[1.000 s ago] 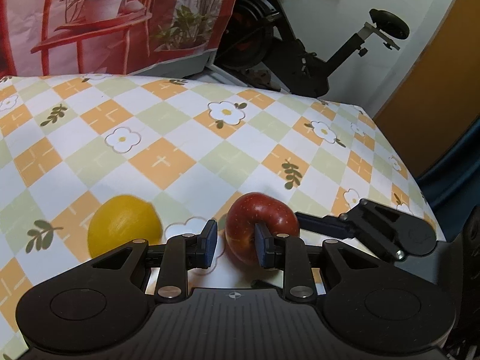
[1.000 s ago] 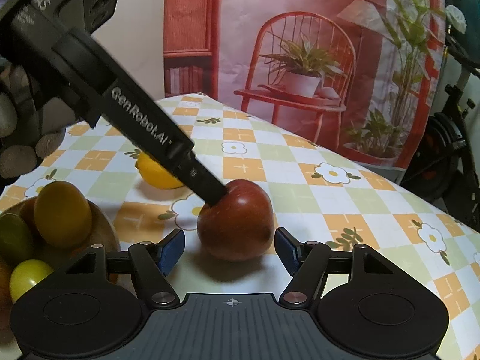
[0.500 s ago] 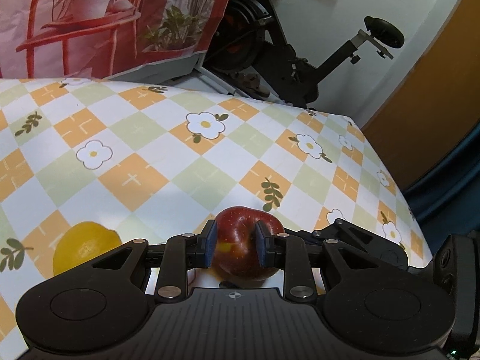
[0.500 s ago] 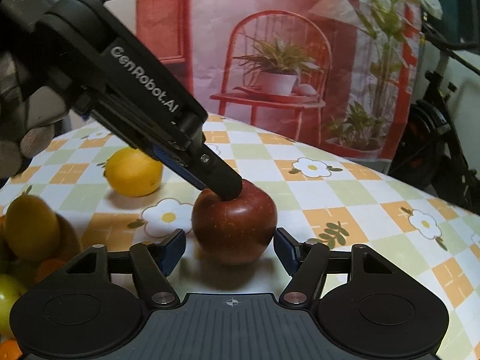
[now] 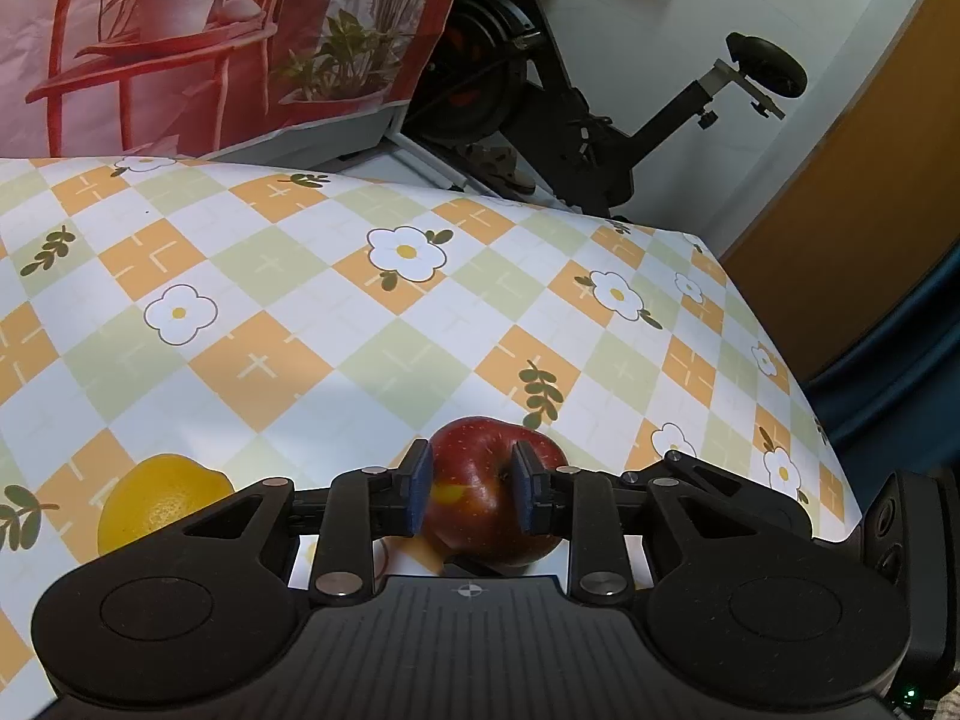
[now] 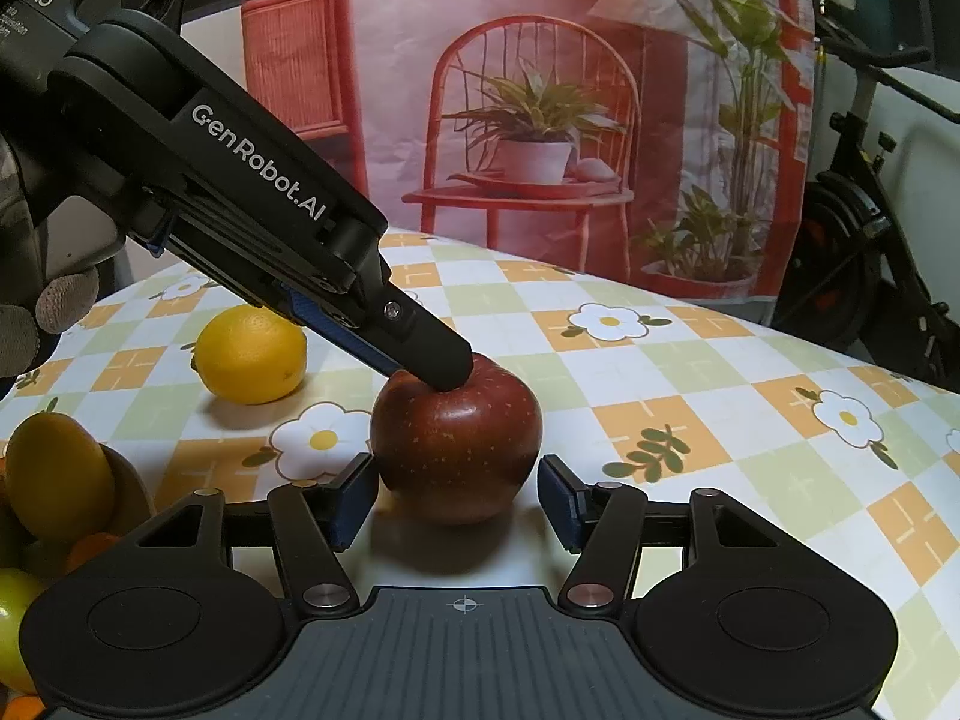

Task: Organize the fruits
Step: 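Close both grippers on opposite sides of the red apple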

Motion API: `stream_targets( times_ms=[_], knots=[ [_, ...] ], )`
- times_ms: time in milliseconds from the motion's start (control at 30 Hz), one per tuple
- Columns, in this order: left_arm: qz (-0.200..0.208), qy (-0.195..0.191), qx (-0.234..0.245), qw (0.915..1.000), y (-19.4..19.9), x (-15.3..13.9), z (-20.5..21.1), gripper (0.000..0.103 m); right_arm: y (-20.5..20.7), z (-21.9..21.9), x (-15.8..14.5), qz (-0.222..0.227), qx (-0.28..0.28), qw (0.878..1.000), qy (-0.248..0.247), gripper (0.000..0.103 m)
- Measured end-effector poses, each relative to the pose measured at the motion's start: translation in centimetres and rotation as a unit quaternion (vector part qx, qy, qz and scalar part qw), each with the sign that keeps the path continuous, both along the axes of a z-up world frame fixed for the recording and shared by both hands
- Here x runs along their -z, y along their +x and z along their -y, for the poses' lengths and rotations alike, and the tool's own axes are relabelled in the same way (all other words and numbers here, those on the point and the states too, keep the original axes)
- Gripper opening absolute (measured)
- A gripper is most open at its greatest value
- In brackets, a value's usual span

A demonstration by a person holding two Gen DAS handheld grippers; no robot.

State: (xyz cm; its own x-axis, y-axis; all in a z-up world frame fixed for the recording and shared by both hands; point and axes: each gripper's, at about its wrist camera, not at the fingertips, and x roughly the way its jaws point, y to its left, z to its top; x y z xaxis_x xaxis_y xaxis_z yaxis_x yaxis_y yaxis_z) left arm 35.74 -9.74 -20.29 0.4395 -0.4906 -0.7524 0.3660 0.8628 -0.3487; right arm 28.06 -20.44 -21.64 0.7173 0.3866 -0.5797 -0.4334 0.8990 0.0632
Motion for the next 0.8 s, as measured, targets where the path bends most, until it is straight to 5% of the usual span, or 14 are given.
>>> stream_targets(
  times_ms=[800],
  knots=[
    [-0.003, 0.012, 0.038, 0.9992, -2.6, -1.6, -0.1, 0.030, -3.7, 0.9, -0.7, 0.004, 0.018, 0.998, 0.063, 0.052]
  ],
)
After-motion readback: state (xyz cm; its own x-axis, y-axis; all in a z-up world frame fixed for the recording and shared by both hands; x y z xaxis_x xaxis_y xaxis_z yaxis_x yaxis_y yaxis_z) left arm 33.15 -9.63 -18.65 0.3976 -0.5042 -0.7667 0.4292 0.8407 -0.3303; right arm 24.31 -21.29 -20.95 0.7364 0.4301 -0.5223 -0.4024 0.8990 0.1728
